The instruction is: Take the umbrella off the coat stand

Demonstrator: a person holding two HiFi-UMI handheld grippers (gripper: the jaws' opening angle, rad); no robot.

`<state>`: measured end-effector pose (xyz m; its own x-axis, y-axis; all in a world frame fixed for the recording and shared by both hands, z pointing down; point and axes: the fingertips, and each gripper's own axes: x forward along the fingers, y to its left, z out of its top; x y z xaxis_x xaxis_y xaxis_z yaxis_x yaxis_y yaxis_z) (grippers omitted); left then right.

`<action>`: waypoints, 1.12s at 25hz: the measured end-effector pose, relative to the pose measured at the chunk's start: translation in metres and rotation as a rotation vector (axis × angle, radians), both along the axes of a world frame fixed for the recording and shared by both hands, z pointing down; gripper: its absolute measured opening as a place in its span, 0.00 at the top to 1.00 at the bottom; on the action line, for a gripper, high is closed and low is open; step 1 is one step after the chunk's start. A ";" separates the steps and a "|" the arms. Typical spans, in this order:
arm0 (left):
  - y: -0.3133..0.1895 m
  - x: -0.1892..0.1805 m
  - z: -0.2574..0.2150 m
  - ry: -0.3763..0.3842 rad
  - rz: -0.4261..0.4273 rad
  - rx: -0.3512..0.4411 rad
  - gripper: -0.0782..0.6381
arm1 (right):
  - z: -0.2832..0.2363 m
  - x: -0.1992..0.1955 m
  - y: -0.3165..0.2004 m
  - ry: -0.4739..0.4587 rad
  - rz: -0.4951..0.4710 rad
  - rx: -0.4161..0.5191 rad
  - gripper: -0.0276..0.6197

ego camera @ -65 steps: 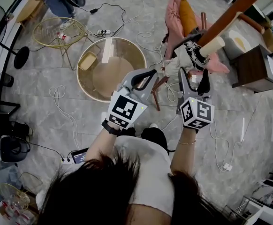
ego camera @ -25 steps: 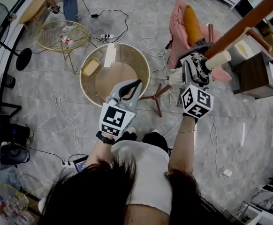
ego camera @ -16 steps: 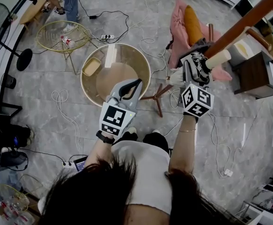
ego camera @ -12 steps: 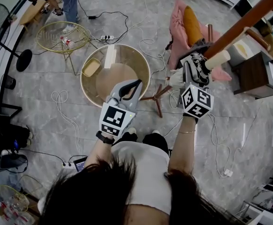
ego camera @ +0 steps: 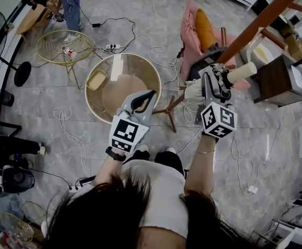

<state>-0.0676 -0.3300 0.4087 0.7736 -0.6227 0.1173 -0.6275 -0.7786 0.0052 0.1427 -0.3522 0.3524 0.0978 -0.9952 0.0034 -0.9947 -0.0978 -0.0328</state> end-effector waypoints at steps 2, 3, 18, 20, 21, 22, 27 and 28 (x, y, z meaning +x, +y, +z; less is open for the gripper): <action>0.003 0.006 -0.005 0.004 0.009 0.009 0.81 | -0.005 0.002 0.006 0.010 0.004 0.007 0.47; 0.004 0.008 -0.008 0.007 0.014 0.015 0.81 | -0.008 0.003 0.008 0.015 0.006 0.011 0.47; 0.041 0.066 -0.031 0.035 0.074 0.046 0.81 | -0.037 0.011 0.063 0.069 -0.030 0.044 0.47; 0.047 0.074 -0.032 0.037 0.078 0.046 0.81 | -0.041 0.016 0.071 0.078 -0.033 0.050 0.47; 0.050 0.078 -0.032 0.038 0.078 0.046 0.81 | -0.042 0.018 0.074 0.081 -0.035 0.050 0.47; 0.053 0.081 -0.033 0.039 0.079 0.046 0.81 | -0.043 0.019 0.078 0.085 -0.038 0.048 0.47; 0.065 0.097 -0.040 0.040 0.079 0.058 0.81 | -0.052 0.024 0.094 0.105 -0.060 0.045 0.47; 0.068 0.100 -0.042 0.040 0.079 0.061 0.81 | -0.054 0.025 0.097 0.108 -0.066 0.045 0.47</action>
